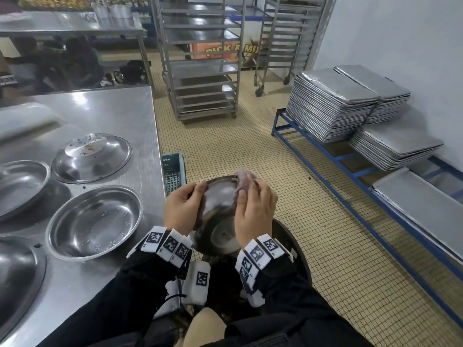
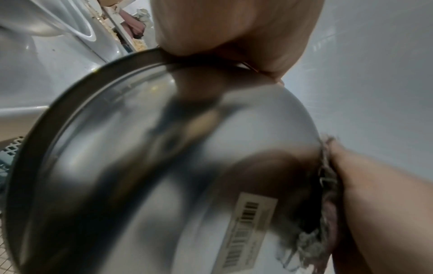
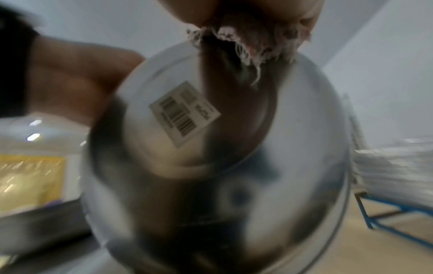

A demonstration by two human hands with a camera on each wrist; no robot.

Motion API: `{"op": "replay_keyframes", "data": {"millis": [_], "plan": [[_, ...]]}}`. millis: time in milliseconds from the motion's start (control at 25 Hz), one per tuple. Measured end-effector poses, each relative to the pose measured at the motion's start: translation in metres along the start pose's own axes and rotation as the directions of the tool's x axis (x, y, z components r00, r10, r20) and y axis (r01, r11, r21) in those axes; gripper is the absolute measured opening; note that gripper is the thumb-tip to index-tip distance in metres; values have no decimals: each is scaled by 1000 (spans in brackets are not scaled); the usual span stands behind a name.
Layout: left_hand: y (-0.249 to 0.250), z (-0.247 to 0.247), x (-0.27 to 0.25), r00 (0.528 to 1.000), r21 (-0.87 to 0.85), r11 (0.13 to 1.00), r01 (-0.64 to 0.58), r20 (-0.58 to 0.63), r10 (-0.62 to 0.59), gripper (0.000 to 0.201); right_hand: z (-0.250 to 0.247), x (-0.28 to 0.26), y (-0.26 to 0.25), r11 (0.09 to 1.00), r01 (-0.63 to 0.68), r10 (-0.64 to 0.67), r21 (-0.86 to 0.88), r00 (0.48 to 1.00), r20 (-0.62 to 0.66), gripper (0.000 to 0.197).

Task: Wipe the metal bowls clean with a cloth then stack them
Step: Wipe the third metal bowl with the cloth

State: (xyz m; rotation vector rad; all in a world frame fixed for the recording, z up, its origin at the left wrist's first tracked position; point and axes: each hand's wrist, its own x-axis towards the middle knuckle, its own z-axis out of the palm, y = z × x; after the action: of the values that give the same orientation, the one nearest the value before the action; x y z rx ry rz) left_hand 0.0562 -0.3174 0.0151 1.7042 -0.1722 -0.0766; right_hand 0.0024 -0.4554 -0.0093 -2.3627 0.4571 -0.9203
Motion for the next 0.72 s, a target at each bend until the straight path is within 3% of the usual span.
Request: {"op": "replay_keyframes", "data": {"millis": [80,160,240,280,320,360,400,440,480,560,640,720], "plan": [[4,-3,-1,999,-80,997,21,-23,-23,36,-4,9,14,937,-306,288,170,950,122,46],[6,-6,2,999,-104,995,3,-53,-9,37,-6,15,30,783,-594,524,184,790,317,46],[7,-9,5,999,-93,996,-11,-34,8,31,-7,19,39,603,-780,650,167,602,463,53],[7,-10,5,1000,-68,997,-25,-1,25,28,-7,21,41,452,-858,660,242,505,556,59],[7,-10,4,997,-29,998,-55,44,57,30,-8,24,43,240,-910,620,339,412,667,67],[6,-11,3,991,25,995,-100,86,98,36,-13,30,43,20,-917,551,398,342,761,75],[3,-12,2,982,96,983,-157,120,145,45,-22,35,40,-130,-906,479,402,298,826,76],[1,-14,0,972,162,964,-212,134,191,53,-32,40,37,-171,-905,440,390,284,852,68],[-2,-16,1,965,204,946,-252,128,230,58,-41,45,32,-136,-908,432,396,306,849,52],[-2,-16,0,960,225,934,-278,88,264,46,-48,49,26,25,-912,459,409,374,806,31],[-1,-13,0,968,234,940,-249,21,251,21,-47,46,19,138,-895,512,425,432,743,32],[2,-12,-2,987,147,976,-161,-1,163,40,-41,37,13,197,-852,524,484,509,683,29]]}}
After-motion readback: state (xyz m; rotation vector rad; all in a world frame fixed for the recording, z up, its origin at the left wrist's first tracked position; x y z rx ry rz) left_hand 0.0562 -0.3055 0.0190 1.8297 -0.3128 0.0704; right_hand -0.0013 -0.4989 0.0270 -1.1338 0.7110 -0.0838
